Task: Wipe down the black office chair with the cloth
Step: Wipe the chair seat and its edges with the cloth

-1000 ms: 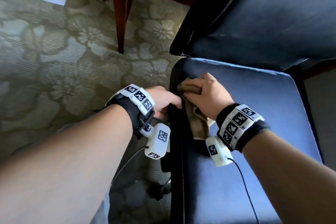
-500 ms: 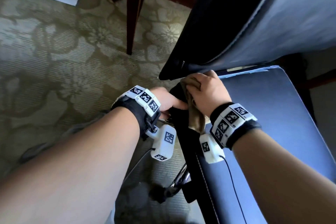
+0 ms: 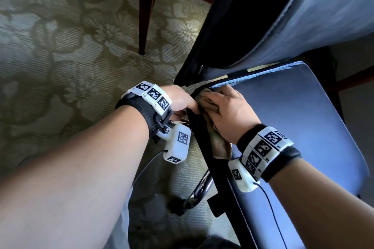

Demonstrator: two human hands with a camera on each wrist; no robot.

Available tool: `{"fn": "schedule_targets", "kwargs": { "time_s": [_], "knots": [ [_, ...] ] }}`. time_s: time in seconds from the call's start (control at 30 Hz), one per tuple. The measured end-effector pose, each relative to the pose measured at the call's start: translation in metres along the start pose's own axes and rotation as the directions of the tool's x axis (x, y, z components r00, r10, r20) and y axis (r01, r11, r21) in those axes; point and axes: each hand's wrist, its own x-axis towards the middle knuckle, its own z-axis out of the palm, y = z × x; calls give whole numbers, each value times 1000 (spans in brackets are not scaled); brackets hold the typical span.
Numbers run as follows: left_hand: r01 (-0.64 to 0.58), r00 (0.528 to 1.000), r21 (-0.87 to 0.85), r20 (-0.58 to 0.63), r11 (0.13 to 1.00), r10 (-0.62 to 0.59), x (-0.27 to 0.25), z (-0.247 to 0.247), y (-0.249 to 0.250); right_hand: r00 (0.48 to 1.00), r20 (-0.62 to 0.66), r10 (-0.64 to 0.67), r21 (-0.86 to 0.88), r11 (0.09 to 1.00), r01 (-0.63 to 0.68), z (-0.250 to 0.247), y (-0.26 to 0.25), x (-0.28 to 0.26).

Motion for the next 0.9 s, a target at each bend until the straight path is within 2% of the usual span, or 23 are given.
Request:
{"fn": "schedule_targets", "kwargs": {
  "time_s": [0.17, 0.3, 0.43, 0.5, 0.6, 0.7, 0.8, 0.9],
  "knots": [
    [48, 998, 68, 40, 996, -51, 2, -1, -1, 986, -109, 127, 60, 991, -121, 12, 12, -23],
    [8, 998, 190, 58, 982, -19, -20, 4, 10, 983, -67, 170, 26, 985, -169, 13, 15, -12],
    [26, 999, 144, 35, 989, -32, -18, 5, 10, 954, -84, 288, 66, 957, -283, 3, 13, -2],
    [40, 999, 109, 10, 993, -42, -10, 6, 10, 941, -66, 332, -7, 943, -333, 1, 5, -5],
    [47, 998, 107, -37, 993, -43, 1, 13, 13, 932, 33, 360, -139, 926, -352, -2, -8, -18],
    [-39, 996, 183, -69, 982, 52, -4, 21, 24, 949, 57, 309, -114, 947, -301, -3, -1, -23],
    [-111, 989, 198, -78, 974, 129, 6, 22, 25, 946, 0, 324, -11, 946, -324, -15, 20, -10],
    [-132, 985, 203, -81, 970, 151, 18, 21, 22, 934, -66, 351, -19, 936, -352, -29, 33, 9]
  ]
}}
